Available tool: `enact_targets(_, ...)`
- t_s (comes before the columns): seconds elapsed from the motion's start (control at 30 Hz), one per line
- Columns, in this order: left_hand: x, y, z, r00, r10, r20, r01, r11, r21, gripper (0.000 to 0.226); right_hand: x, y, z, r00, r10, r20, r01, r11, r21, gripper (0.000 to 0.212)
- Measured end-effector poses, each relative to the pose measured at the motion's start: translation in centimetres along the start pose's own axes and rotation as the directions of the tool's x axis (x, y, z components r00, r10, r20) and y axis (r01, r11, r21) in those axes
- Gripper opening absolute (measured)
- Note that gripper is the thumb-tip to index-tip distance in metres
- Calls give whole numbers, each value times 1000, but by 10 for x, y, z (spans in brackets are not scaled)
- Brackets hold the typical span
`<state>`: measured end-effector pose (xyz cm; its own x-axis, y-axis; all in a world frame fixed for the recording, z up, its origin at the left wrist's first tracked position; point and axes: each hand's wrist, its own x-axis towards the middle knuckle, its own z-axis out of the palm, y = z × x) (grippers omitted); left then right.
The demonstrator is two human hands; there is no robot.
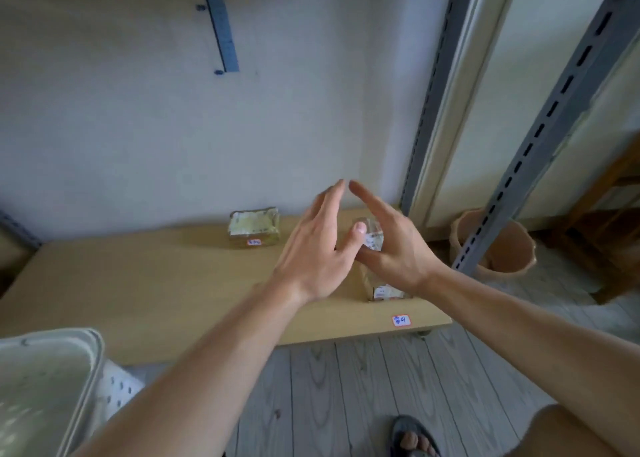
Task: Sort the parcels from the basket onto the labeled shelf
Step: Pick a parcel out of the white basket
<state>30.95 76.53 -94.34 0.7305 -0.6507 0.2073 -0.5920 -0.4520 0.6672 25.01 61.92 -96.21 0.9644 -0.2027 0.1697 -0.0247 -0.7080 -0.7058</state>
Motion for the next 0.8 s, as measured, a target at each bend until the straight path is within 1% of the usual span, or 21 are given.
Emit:
enact_targets(0.07,-26,2,-33,1000,-10,9,10,1000,9,71,-5,-17,2,997,-76,-30,78,995,56,85)
enact_targets(0.17,-62,-6,-80,997,-72,-40,71,997,-8,70,-2,-47,17,985,-167,-35,170,973,154,80)
enact_targets(0.27,-94,-31,-122,974,-192,-120,196,980,28,70,8,-93,50,970,-244,-10,240,944,227,78)
enact_targets(0.37,-130,-62,-160,929,-313,-200,329,943,52,70,14,-145,94,955,-291,53,258,908,331,77)
enact_targets(0.47,-176,-97,-195,845,-439,-306,465,885,12,67,12,-192,142,929,-333,164,238,874,424,76)
enact_targets(0.57,-225,-130,-224,736,-564,-375,577,812,-89,66,5,-220,191,879,-396,265,264,868,421,72)
enact_targets(0.67,-266,-154,-247,634,-637,-439,630,755,-185,63,2,-244,232,821,-429,376,287,880,379,76)
enact_targets(0.73,-287,-166,-256,581,-653,-486,646,733,-213,57,3,-256,255,769,-454,449,317,882,350,76)
enact_targets(0.8,-304,-180,-263,539,-678,-499,670,705,-233,49,2,-260,278,721,-451,526,317,890,328,75)
